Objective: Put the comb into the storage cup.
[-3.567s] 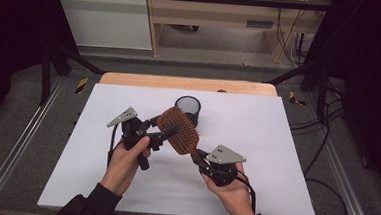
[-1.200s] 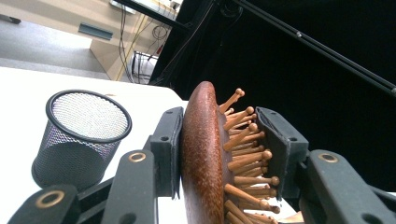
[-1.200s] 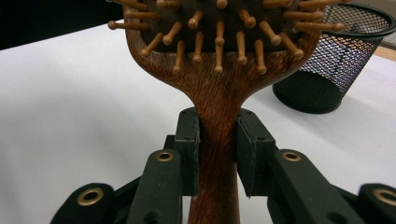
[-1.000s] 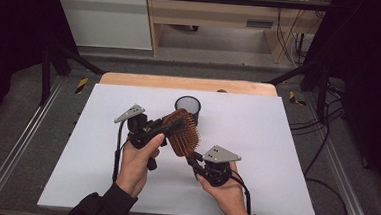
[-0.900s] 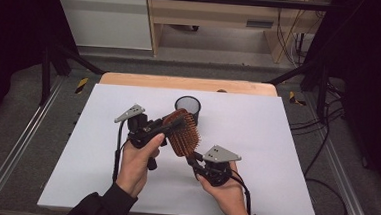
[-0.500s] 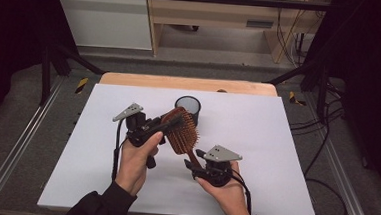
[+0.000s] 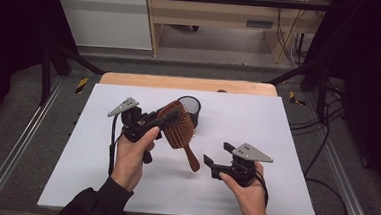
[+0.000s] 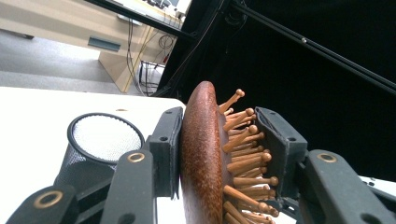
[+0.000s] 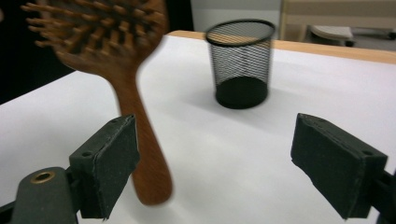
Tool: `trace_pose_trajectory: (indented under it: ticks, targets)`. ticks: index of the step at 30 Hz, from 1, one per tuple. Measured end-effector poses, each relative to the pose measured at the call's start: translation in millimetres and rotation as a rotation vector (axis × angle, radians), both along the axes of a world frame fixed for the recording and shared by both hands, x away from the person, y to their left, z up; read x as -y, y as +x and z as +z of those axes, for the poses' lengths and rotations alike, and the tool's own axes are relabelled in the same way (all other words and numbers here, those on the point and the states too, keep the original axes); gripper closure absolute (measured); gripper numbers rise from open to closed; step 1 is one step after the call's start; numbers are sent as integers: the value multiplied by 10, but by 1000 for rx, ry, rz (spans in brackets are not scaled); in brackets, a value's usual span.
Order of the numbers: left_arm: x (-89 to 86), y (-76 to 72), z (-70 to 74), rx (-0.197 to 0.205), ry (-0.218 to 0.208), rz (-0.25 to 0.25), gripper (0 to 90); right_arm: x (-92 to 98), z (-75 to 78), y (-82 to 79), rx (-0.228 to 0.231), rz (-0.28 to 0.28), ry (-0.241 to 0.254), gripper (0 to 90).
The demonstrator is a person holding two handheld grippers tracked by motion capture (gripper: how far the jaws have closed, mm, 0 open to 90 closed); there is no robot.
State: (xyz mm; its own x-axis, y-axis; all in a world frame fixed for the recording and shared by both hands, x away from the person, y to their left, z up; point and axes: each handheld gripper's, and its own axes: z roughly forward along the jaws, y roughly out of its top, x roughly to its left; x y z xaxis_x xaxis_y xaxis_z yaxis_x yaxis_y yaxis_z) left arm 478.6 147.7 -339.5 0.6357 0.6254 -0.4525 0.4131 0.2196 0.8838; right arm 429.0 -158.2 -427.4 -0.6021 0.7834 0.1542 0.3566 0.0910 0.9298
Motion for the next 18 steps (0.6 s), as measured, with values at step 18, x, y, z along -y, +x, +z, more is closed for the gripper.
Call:
trace_pose_trajectory:
  ticks: [18]
  targets:
    - [119,162,285,27,-13,11,541,929,-36,-311,95,-218,-16,112]
